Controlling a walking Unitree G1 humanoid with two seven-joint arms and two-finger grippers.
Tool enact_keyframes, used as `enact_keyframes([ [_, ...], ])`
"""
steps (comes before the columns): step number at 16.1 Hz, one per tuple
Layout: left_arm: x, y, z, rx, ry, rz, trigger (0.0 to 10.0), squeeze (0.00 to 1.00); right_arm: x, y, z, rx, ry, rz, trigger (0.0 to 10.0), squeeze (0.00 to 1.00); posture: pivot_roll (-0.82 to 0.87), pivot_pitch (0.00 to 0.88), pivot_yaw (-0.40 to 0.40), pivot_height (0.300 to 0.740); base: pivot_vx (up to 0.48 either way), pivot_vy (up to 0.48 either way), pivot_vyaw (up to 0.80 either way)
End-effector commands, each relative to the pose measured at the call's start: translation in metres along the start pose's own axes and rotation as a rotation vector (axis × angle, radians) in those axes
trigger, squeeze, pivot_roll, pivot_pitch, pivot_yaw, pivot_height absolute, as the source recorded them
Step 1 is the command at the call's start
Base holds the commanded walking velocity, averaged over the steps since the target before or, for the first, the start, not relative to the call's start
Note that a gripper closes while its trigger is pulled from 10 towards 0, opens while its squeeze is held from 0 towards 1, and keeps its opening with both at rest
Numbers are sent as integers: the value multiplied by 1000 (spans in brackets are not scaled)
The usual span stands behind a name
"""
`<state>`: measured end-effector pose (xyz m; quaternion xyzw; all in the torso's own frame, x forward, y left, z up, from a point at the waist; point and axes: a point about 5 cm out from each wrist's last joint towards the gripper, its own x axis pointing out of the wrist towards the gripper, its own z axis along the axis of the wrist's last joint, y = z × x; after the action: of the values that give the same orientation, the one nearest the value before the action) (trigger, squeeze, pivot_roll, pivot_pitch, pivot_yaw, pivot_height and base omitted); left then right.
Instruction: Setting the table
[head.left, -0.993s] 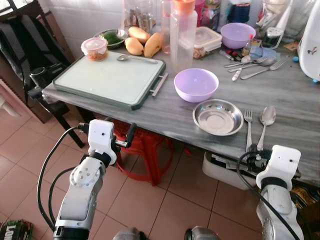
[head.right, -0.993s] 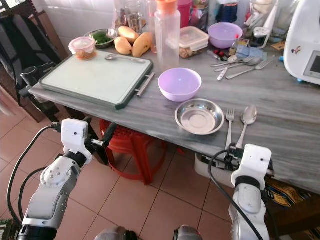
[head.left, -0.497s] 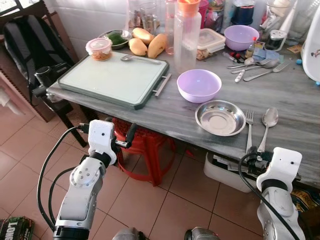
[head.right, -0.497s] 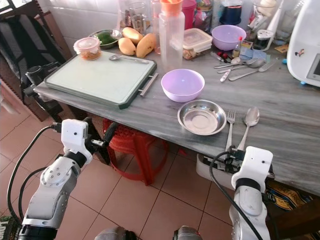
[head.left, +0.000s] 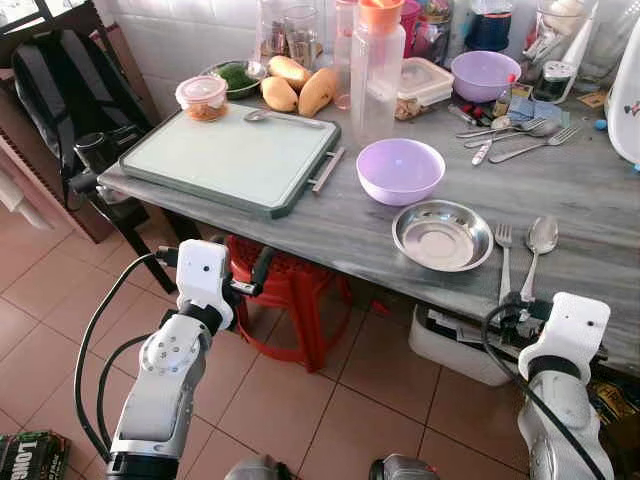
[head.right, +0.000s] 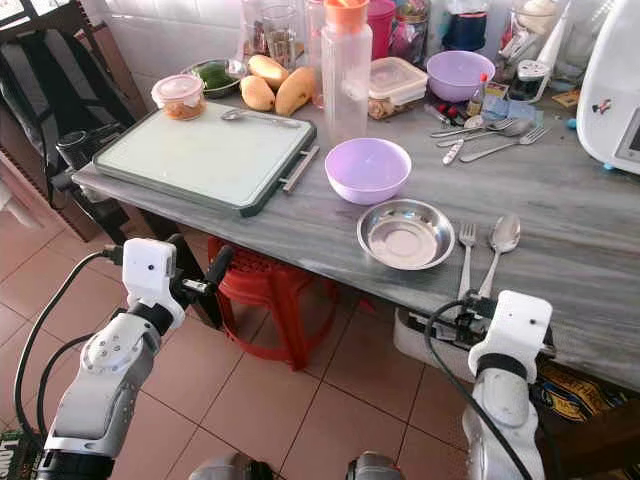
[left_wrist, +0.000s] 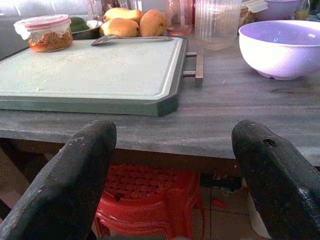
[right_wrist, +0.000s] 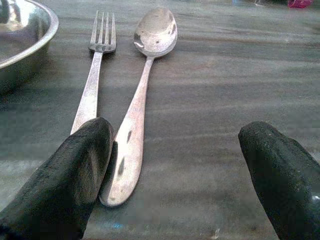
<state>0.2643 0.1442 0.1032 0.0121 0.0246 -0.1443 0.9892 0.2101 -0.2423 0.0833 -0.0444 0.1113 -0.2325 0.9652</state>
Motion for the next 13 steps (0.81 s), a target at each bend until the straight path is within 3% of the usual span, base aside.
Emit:
enact_keyframes([
  [1,0,3,1,12,-1,8,10000,0,2,-3,-5,-4,27,-17,10000,0,-11,29,78,740,0,0,0],
  [13,-1,2,1,9,0,9,10000,0,9,10,4,76,-13,50,10000,0,-11,32,78,740,0,0,0],
])
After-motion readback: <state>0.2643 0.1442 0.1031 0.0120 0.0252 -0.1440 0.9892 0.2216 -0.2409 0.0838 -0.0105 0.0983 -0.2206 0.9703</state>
